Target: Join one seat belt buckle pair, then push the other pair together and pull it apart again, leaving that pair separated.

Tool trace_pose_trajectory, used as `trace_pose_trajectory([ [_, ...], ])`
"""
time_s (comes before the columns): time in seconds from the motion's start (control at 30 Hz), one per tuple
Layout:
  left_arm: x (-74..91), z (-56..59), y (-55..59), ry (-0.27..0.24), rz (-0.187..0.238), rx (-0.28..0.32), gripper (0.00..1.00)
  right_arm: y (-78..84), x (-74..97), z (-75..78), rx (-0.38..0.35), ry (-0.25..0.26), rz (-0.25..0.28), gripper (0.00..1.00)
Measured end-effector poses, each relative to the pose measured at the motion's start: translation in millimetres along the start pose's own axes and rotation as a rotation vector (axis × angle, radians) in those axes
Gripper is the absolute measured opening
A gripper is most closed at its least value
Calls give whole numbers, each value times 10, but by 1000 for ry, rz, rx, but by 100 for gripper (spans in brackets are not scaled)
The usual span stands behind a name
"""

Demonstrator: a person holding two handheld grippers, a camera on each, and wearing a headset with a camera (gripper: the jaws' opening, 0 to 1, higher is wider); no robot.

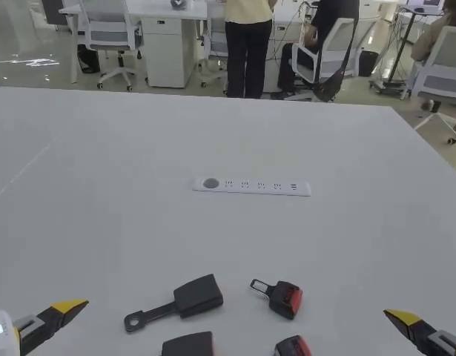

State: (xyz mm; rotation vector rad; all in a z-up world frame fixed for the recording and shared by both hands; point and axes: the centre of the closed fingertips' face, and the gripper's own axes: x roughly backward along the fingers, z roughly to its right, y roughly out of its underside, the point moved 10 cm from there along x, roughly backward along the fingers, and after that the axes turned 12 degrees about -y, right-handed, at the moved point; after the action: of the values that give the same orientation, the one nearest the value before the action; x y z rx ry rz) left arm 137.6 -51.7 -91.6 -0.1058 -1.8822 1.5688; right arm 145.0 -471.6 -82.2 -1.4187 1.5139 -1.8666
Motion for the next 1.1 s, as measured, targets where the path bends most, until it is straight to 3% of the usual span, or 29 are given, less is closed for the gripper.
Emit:
trace_pose_trajectory([
  [0.67, -49, 62, -43, 43, -35, -37, 100, -37, -8, 14, 26, -22, -15, 100],
  [1.1, -176, 138, -129, 89, -72, -108, 92, -109, -37, 70, 69, -60, -40, 100],
])
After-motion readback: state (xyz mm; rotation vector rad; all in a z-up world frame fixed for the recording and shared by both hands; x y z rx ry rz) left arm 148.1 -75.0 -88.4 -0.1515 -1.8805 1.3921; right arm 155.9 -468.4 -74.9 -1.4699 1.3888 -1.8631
